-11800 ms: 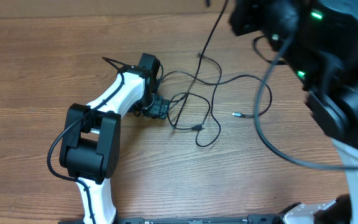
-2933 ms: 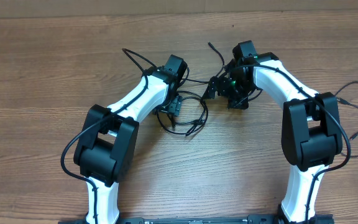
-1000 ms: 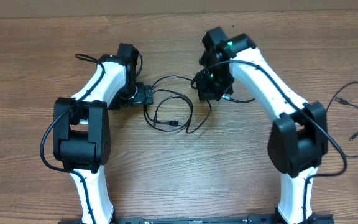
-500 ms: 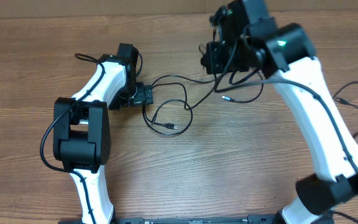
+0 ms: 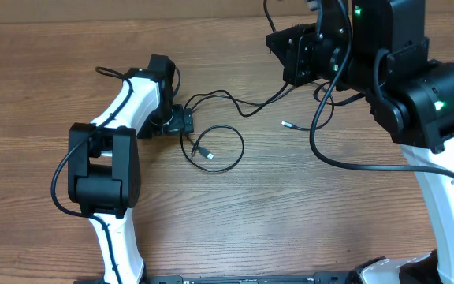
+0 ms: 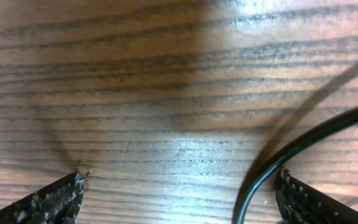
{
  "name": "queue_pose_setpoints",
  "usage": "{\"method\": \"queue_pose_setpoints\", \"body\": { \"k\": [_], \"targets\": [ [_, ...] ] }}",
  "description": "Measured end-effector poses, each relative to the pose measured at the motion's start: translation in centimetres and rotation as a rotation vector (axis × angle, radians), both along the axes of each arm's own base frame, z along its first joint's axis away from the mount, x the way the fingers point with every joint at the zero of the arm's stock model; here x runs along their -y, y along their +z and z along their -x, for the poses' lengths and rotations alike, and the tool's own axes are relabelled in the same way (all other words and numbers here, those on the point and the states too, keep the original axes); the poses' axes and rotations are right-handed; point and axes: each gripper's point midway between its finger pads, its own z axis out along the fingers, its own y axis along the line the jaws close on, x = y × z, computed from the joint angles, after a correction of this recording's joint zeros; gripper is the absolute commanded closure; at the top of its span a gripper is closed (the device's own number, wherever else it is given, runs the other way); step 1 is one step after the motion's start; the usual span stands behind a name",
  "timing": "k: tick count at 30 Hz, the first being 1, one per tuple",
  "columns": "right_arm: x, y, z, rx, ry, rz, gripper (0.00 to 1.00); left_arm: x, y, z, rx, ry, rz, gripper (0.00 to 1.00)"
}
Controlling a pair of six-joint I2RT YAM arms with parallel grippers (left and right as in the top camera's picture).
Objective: Untangle cables
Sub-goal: 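Lift the grasped cable upward and rightward with the right gripper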
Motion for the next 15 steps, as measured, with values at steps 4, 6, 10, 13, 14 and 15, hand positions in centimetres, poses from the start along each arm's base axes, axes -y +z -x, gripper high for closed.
{"method": "queue_pose_setpoints", "body": {
  "k": [4,6,10,13,14,15],
  "targets": [
    [0.0,-0.1,0.0,-0.003,-0.003,0.003,0.96,0.4,0.9,0.2,-0.005,-0.074,0.088,0.01],
    [0.1,-0.1,-0.1,-0.002,-0.009,0.006,0.96,1.2,1.6,0.5,-0.008,-0.107,0.186,0.01],
    [0.2,-0.1,-0.2,0.001,-0.016,0.010,0.96,4.1,3.5,0.9,0.019,-0.185,0.375,0.01],
    [0.2,0.4,-0.5,0.025,-0.019,0.001,0.96,5.7,6.6,0.6,0.094,-0.239,0.457,0.00],
    [0.1,0.7,-0.7,0.038,-0.021,-0.005,0.96,6.1,7.6,0.5,0.120,-0.252,0.474,0.00],
    [0.1,1.1,-0.9,0.056,-0.022,-0.012,0.96,6.4,8.7,0.4,0.147,-0.268,0.491,0.00]
  ]
}}
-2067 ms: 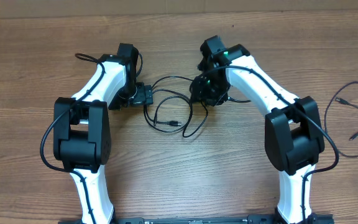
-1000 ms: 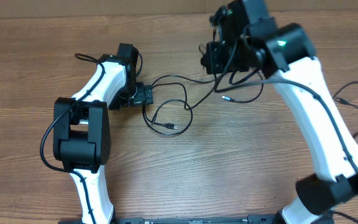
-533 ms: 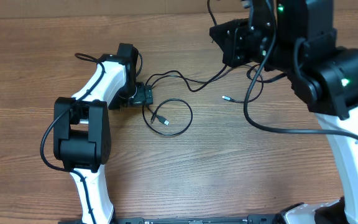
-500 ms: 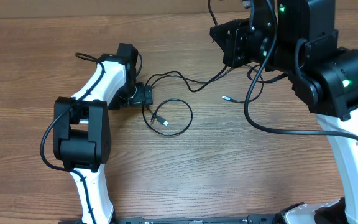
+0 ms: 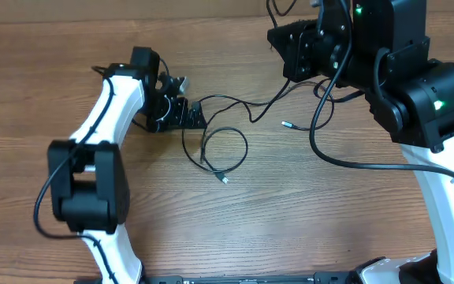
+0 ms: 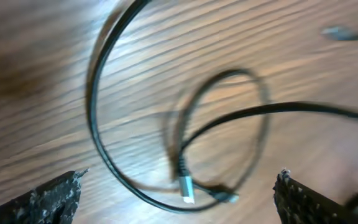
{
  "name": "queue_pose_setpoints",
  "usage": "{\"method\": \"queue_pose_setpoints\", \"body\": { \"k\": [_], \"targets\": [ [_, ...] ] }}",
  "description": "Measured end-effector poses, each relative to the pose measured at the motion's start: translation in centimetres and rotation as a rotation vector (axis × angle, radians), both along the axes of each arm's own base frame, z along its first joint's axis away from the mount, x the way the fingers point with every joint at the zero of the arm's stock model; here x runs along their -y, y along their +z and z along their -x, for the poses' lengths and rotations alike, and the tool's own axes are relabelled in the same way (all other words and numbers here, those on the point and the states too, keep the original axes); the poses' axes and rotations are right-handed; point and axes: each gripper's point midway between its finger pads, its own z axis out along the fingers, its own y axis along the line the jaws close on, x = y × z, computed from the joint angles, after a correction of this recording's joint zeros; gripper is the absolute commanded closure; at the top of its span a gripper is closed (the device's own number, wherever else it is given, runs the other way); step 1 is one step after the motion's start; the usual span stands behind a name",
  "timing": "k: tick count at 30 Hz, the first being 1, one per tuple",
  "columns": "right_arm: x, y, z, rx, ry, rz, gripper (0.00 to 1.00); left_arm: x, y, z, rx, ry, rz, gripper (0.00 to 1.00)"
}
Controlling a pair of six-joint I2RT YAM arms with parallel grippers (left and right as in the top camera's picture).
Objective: Untangle cables
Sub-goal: 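Lift the grasped cable upward and rightward with the right gripper, then pull the cable out to the far right with the right gripper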
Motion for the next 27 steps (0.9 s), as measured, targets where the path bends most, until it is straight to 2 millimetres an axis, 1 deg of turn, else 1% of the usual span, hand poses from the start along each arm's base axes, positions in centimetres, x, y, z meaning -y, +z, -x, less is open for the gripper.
{"method": "queue_pose_setpoints", "body": {
  "k": [2,3,8,11,14,17,20,22,24,27],
  "targets": [
    [-0.2,0.9,-0.4,0.040,-0.001,-0.017,0.96,0.4,1.3,0.0,0.030,-0.011,0.023,0.00],
    [-0.2,1.4,-0.6,0.058,-0.001,-0.025,0.96,0.4,1.5,0.1,0.033,-0.013,0.030,0.00],
    [-0.6,4.6,-1.5,0.188,-0.001,-0.082,0.96,0.6,1.6,0.3,0.024,-0.017,0.044,0.00],
    [-0.6,7.5,-1.4,0.292,-0.001,-0.126,0.96,0.6,1.5,0.3,0.023,-0.016,0.040,0.00],
    [-0.1,10.7,-0.4,0.393,-0.003,-0.170,0.96,0.2,1.3,0.2,0.021,-0.002,0.013,0.00],
    [0.7,13.8,1.5,0.486,-0.003,-0.212,0.96,-0.3,1.1,0.1,0.017,0.019,-0.015,0.01],
    [1.7,16.1,3.3,0.557,-0.013,-0.240,0.96,-0.6,0.9,0.0,0.018,0.030,-0.033,0.01],
    [2.5,17.2,4.2,0.589,-0.038,-0.249,0.96,-0.6,0.9,-0.1,0.018,0.036,-0.038,0.00],
    [3.7,18.0,4.5,0.614,-0.092,-0.252,0.96,-0.7,0.9,-0.3,0.023,0.042,-0.042,0.00],
    [5.2,18.3,4.2,0.630,-0.186,-0.234,0.96,-0.7,0.9,-0.3,0.023,0.047,-0.044,0.00]
  ]
}}
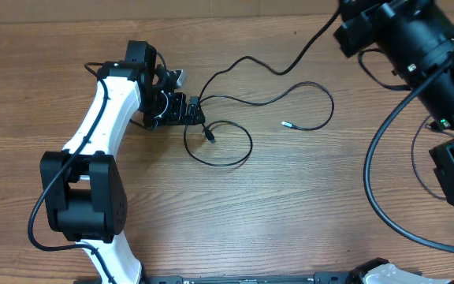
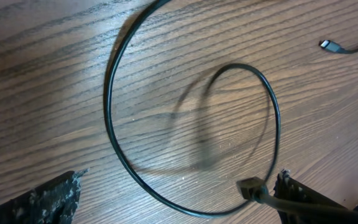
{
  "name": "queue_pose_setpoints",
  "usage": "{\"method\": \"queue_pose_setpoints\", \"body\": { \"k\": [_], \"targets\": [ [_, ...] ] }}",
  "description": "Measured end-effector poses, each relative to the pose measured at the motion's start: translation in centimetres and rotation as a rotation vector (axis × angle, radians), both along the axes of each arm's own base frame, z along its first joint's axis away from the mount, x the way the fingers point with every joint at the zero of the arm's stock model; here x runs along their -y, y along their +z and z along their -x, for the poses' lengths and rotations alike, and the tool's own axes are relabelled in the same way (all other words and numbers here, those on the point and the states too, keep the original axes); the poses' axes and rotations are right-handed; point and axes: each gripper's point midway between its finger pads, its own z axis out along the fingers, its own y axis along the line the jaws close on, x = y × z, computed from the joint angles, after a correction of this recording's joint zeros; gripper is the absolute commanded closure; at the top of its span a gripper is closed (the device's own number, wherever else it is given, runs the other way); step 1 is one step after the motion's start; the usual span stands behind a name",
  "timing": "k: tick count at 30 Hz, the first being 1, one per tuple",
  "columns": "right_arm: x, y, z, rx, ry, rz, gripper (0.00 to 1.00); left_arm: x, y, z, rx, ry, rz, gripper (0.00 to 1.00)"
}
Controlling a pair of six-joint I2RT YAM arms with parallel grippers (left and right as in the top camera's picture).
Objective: Untangle cables
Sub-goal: 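Pull the cable out to the far right with the right gripper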
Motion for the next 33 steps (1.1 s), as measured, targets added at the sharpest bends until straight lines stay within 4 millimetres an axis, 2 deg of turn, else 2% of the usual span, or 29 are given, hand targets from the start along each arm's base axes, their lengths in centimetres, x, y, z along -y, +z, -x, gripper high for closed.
{"method": "queue_pose_setpoints", "body": {
  "k": [8,12,17,20,24,30,33],
  "targets": [
    [3.8,-2.7,-2.6,-0.099,-0.266,0.039,0.96,-0.3,-0.1,-0.2,0.009,0.006,-0.018,0.00],
    [7.1,-3.1,-3.6,-0.116,-0.452,0.026,0.96,-0.4,-0.2,-0.2,0.006,0.005,-0.024,0.01],
    [10.4,-3.3,-4.0,-0.130,-0.590,0.015,0.96,2.3,1.2,1.3,0.012,-0.130,0.145,0.00],
    [11.0,-3.6,-4.1,-0.141,-0.622,0.020,0.96,3.8,2.4,1.6,0.046,-0.203,0.254,0.00],
    [11.2,-3.7,-4.1,-0.143,-0.634,0.023,0.96,4.9,3.4,1.8,0.081,-0.257,0.339,0.00],
    [11.5,-3.8,-4.1,-0.141,-0.659,0.066,0.96,5.1,3.7,1.8,0.101,-0.281,0.357,0.00],
    [12.8,-4.4,-4.3,-0.160,-0.707,0.090,0.96,4.4,2.9,1.4,0.096,-0.254,0.294,0.00]
  ]
}}
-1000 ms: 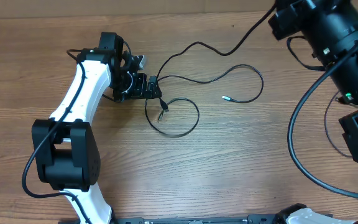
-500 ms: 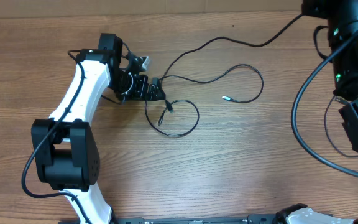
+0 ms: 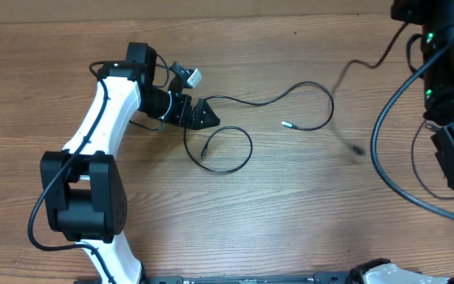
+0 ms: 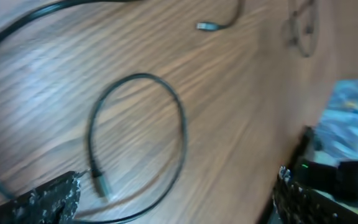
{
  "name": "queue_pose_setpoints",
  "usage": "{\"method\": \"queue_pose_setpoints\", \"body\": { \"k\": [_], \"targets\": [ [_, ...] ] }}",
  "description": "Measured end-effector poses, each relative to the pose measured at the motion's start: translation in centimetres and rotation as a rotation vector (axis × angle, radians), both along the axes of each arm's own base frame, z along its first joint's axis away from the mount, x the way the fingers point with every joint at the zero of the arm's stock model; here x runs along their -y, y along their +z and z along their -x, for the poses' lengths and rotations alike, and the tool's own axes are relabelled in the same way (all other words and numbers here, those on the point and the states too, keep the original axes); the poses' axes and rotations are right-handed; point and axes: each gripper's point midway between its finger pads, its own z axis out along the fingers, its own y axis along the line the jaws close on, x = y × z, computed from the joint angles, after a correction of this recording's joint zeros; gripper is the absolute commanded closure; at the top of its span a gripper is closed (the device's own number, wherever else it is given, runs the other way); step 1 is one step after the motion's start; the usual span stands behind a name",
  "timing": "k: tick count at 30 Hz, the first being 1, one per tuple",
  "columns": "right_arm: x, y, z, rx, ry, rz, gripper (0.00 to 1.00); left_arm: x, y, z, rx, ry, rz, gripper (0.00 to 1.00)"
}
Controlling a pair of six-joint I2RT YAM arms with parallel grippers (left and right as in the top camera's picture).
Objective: Untangle cables
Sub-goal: 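Pull the cable out to the far right with the right gripper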
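Note:
A thin black cable [image 3: 306, 87] lies on the wooden table [image 3: 290, 213]. It curls into a loop [image 3: 228, 150] ending in a plug [image 4: 101, 183], and its other end is a small connector [image 3: 284, 124]. My left gripper [image 3: 199, 114] hovers open and empty just left of the loop, fingertips [image 4: 42, 202] wide apart. A second cable [image 3: 351, 102] hangs blurred at the right, apart from the first, running up to the right arm [image 3: 440, 47]. The right arm's fingers cannot be made out.
The right arm's own thick black lead [image 3: 385, 158] arcs down the right side of the table. The left arm's white links [image 3: 105, 110] span the left side, with their base [image 3: 85, 205] near the front edge.
The right arm has moved further right, and the second cable, which arched over the first near my left gripper, now hangs at the right. The loop's plug lies away from my left fingers.
The two cables lay crossed mid-table, with my left gripper low at the loop and the right gripper top centre. My left gripper then stood higher and further back. Later the right arm was further right, the second cable stretched. Now the cables lie apart.

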Motion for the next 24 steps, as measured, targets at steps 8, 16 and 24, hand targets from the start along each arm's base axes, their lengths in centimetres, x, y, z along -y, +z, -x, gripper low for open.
{"method": "queue_pose_setpoints", "body": {
  "k": [8,16,24],
  "targets": [
    [6.4,-4.0,-1.4,-0.161,-0.198,0.048,0.96,-2.8,-2.1,-1.2,-0.049,0.151,-0.197,0.00],
    [13.5,-10.9,-3.6,-0.386,-0.389,0.017,0.96,-3.6,-2.6,-1.3,-0.067,0.197,-0.247,0.00],
    [20.0,-10.7,-2.7,-0.331,-0.558,-0.071,0.96,-3.7,-2.6,-1.3,-0.069,0.204,-0.254,0.00]
  ]
}}
